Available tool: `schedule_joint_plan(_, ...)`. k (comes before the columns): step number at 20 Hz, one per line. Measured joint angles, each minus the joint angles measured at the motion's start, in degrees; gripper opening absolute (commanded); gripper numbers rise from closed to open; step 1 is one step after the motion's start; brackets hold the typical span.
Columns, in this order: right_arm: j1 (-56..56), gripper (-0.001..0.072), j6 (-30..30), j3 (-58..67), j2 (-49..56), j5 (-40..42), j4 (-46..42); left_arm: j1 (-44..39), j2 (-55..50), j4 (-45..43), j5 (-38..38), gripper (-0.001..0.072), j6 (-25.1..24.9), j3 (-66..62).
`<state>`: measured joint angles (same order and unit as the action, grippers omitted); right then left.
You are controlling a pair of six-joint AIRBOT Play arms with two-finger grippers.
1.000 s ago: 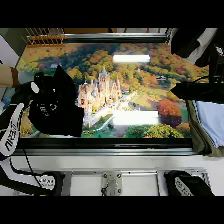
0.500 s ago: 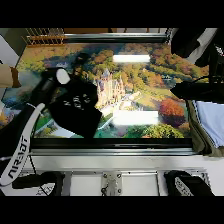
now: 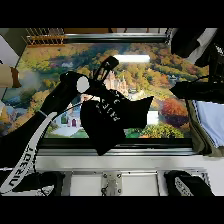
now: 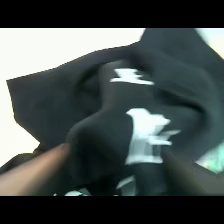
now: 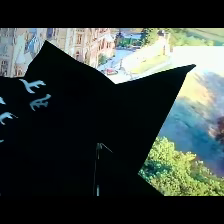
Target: Fold the clothes and pants, and hang the long-sleeved shirts on hangers.
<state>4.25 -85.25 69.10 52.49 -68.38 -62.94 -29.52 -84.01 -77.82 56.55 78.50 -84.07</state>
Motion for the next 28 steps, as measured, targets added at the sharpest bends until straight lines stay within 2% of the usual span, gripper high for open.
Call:
schedule_joint_plan(2,0.00,0.0014,-0.02,0.00,0.00,0.00,0.07,5.31,-0.52,0.76,0.11,0.0671,5.95,1.03)
schedule_joint_plan(5,0.00,0.0014,-0.02,0.00,0.00,0.02,0.17,15.56,2.21,5.51,0.33,0.0671,10.75,7.72)
schedule_joint_plan(10,0.00,0.0014,-0.02,0.00,-0.02,0.00,0.20,30.97,8.22,10.93,1.09,0.0670,13.62,27.71)
schedule_joint_plan(12,0.00,0.0013,-0.02,0.00,0.00,0.00,0.20,34.16,9.22,14.34,-0.31,0.0670,12.63,34.91)
schedule_joint_plan(16,0.00,0.0014,-0.17,0.00,-0.02,0.00,0.87,33.09,9.62,21.14,-4.98,0.0670,9.44,42.58)
schedule_joint_plan(22,0.00,0.0014,-0.17,0.00,-0.02,-0.02,2.10,24.11,2.99,25.03,-5.55,0.0669,8.17,39.76)
schedule_joint_plan(23,0.00,0.0014,-0.17,0.00,0.00,0.00,2.14,22.75,1.84,25.22,-5.33,0.0589,8.11,38.86)
schedule_joint_plan(24,0.00,0.0014,-0.17,0.00,-0.02,-0.02,2.16,21.44,0.63,25.38,-5.11,0.0234,8.02,37.92)
schedule_joint_plan(25,0.00,0.0014,-0.17,0.00,-0.02,-0.09,2.16,20.35,-0.48,25.05,-4.96,0.0007,8.00,37.11)
schedule_joint_plan(28,0.13,0.0014,-0.20,0.02,0.04,0.07,1.53,19.54,-1.36,24.09,-3.23,0.0007,7.96,34.60)
